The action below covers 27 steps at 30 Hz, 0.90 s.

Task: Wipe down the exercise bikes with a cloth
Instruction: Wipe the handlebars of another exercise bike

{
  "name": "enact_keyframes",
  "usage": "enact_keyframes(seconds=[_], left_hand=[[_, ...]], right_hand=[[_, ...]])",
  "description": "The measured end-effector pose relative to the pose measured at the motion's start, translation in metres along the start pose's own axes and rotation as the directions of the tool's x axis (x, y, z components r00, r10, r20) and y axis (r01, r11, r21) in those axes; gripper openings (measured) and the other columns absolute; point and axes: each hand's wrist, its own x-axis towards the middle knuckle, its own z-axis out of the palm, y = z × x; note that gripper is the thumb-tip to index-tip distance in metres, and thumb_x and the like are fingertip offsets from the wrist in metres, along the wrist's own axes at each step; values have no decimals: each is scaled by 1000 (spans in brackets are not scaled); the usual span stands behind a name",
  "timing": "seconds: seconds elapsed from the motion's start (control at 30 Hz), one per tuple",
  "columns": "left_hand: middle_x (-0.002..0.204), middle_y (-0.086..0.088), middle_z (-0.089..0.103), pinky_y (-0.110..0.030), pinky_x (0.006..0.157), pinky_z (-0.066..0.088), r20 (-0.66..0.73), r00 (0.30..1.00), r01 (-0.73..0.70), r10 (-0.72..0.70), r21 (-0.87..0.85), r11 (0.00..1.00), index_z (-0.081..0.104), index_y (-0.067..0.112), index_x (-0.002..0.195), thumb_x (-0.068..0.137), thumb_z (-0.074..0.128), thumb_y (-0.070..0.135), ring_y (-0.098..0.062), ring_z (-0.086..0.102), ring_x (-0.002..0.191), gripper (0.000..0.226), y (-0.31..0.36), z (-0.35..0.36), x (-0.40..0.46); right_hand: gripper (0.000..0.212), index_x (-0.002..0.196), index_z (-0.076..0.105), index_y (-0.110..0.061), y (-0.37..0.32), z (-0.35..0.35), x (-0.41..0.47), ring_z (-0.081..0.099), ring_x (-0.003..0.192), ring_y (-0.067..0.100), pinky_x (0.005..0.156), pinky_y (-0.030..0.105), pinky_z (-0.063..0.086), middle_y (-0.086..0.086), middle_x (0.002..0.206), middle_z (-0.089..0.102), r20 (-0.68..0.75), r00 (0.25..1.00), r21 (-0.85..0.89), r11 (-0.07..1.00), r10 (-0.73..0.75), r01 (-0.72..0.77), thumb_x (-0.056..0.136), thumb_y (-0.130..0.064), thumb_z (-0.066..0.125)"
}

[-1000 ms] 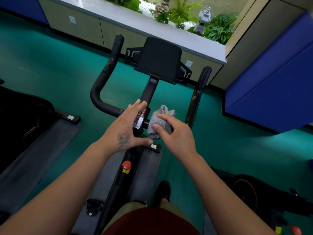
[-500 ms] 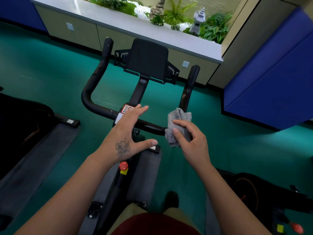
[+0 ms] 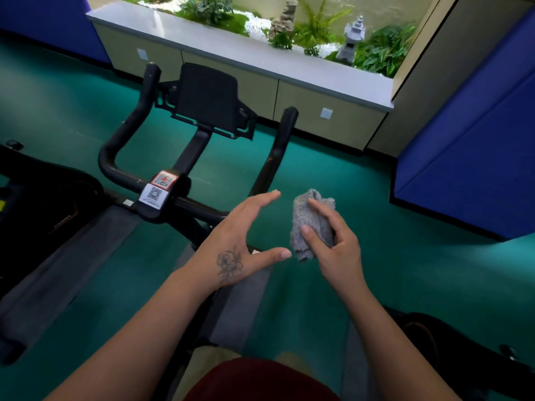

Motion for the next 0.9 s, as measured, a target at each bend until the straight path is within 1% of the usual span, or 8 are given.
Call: enact_keyframes(seconds=[0.1, 0.2, 0.3, 0.4, 0.53, 0.6, 0.77, 0.9], left_hand=[[163, 14, 45, -48, 125, 39, -7, 999, 32, -32, -10, 999, 39, 30, 163, 86, 87, 50, -8, 41, 154, 93, 5, 47, 15], [160, 16, 48, -47, 125, 39, -22, 994, 106, -107, -65, 992, 40, 31, 162, 84, 86, 56, -4, 42, 152, 94, 10, 86, 25], [160, 13, 50, -46, 124, 41, -45, 984, 163, -170, -124, 979, 41, 27, 161, 84, 89, 48, 0, 42, 150, 93, 18, 114, 35], [160, 14, 49, -46, 124, 41, -46, 981, 182, -190, -139, 973, 41, 29, 161, 84, 90, 46, 0, 41, 151, 92, 29, 130, 47], [161, 16, 48, -46, 123, 42, -38, 983, 175, -181, -117, 978, 40, 30, 161, 83, 87, 54, -1, 41, 152, 94, 38, 138, 70], [161, 15, 48, -48, 123, 42, -36, 983, 176, -181, -113, 978, 40, 29, 161, 85, 88, 50, -3, 41, 152, 93, 37, 139, 84], [161, 13, 48, -49, 123, 42, -40, 981, 183, -189, -130, 975, 41, 29, 161, 85, 87, 49, -3, 42, 152, 91, 22, 144, 124], [162, 16, 47, -48, 124, 41, -45, 982, 175, -184, -158, 972, 40, 32, 160, 81, 82, 63, -3, 41, 152, 94, 2, 150, 169]], right_hand=[[59, 149, 55, -32, 19, -45, -2, 49, 141, -1, 116, 21, 41, -25, 151, 54, 8, 999, 23, 999, 44, -44, 97, -11, 74], [68, 153, 48, -38, 38, -89, -5, 48, 142, -1, 117, 24, 42, -25, 155, 49, 39, 995, 14, 996, 88, -89, 96, -14, 76], [61, 147, 57, -39, 52, -127, -5, 53, 138, 0, 117, 36, 46, -26, 149, 55, 48, 991, -7, 992, 124, -124, 95, -15, 78], [54, 141, 62, -37, 60, -152, 0, 58, 131, -1, 113, 37, 50, -27, 141, 61, 48, 989, 2, 991, 137, -137, 94, -15, 79], [55, 135, 65, -47, 76, -168, 13, 59, 120, -2, 113, 31, 47, -6, 129, 60, -13, 989, -83, 986, 144, -145, 89, -24, 85], [54, 133, 66, -49, 85, -174, 23, 58, 120, 0, 114, 31, 45, -3, 125, 56, -35, 988, -101, 983, 153, -155, 87, -28, 85], [49, 135, 66, -35, 91, -182, 65, 60, 132, 9, 114, 40, 48, -17, 139, 64, 46, 992, 60, 991, 116, -118, 94, -11, 78], [45, 136, 68, -28, 100, -186, 112, 59, 134, 7, 113, 39, 50, -19, 141, 64, 90, 988, 46, 991, 122, -127, 96, -9, 76]])
